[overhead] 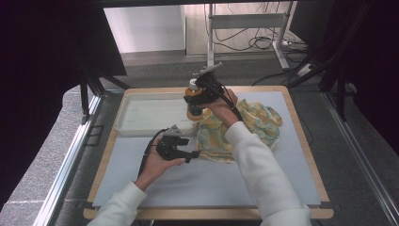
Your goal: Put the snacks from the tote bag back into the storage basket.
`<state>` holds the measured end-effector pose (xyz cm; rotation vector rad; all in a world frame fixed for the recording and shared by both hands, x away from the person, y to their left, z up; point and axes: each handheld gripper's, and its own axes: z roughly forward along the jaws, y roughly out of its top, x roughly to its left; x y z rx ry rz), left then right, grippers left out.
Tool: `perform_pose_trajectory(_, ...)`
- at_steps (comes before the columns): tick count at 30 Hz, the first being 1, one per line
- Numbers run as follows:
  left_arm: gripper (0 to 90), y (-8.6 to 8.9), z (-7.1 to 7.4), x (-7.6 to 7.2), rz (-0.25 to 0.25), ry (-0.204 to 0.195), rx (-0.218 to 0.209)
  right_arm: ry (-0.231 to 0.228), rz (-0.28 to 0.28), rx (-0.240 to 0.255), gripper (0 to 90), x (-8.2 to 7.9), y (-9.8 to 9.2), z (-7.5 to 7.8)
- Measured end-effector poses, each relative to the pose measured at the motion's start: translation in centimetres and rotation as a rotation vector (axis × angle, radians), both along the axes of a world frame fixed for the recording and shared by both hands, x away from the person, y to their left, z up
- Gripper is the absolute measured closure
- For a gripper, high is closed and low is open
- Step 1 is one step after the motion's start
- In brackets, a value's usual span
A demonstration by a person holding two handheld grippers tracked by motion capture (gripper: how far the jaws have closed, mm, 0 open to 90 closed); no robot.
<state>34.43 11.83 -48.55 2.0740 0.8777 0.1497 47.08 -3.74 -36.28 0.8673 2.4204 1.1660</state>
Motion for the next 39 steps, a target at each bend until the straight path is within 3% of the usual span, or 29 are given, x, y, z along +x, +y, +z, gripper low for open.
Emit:
perform_pose_trajectory(11, 26.5, 0.0, 0.0, -0.1, 0.0, 0.002, -0.006, 0.009, -0.003, -0.002, 30.3, 0.6, 1.6, -0.7)
perform_pose_trajectory(39, 26.1, 0.0, -0.1, 0.0, -0.011, 0.008, 0.004, 0.062, -0.002, -0.029, 30.2, 2.3, 4.7, -4.5)
